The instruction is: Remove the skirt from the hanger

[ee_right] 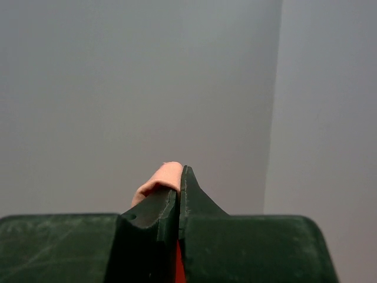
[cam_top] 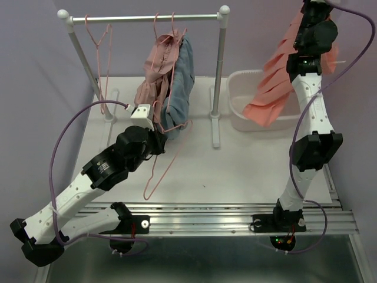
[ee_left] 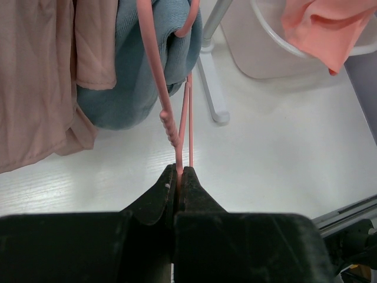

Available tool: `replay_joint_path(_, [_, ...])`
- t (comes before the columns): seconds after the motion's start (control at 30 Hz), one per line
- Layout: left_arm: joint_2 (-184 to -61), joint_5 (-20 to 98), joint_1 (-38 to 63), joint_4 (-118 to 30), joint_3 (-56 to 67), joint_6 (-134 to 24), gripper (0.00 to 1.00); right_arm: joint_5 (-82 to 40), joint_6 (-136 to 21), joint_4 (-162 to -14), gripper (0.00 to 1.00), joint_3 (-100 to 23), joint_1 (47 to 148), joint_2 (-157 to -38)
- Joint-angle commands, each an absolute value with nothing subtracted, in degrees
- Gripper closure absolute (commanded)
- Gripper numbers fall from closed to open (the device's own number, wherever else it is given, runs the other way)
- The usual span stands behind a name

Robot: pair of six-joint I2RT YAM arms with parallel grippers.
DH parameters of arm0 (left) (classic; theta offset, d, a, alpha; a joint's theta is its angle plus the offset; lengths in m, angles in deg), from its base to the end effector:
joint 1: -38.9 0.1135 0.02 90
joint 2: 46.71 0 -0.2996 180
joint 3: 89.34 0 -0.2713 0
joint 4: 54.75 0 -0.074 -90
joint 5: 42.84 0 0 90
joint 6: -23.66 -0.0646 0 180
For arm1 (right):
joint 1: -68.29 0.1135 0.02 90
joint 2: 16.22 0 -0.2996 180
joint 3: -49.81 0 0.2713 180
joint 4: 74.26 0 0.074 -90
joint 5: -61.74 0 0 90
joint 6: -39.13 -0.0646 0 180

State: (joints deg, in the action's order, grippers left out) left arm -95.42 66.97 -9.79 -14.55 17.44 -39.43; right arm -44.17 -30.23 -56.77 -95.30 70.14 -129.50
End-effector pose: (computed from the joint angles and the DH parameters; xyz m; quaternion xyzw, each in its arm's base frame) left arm 0.1478 -0.1350 0.4147 0.0463 0.7906 -0.2563 0.5541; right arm 0.4580 -0.0029 0.6350 0.0601 0.3629 -0.1990 0.9083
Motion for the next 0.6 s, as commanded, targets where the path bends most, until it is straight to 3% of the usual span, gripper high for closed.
replay_joint_path(0.0, [-95.49,68.08,-9.97,-18.68,18.03,-39.45,1.00,-37.69,-37.94,-47.77,0.99,-75.84,70.75,-119.02])
replay_joint_path(0.1, [-95.75,68.25,-9.97,-18.59,18.03,-39.54,1.00,-33.47,-44.44,-39.76,0.99,-55.69,70.75,-110.57])
replay_joint_path(0.2, [-95.84,68.08,-9.88,-18.85,18.03,-39.97,1.00,-33.10,-46.57,-40.97,0.99,-46.67,70.75,-107.55])
replay_joint_path(0.57, [-97.51,66.76,-9.88,-21.05,17.51,-41.29,1.00,-45.48,-53.60,-39.84,0.99,-28.98,70.75,-108.42])
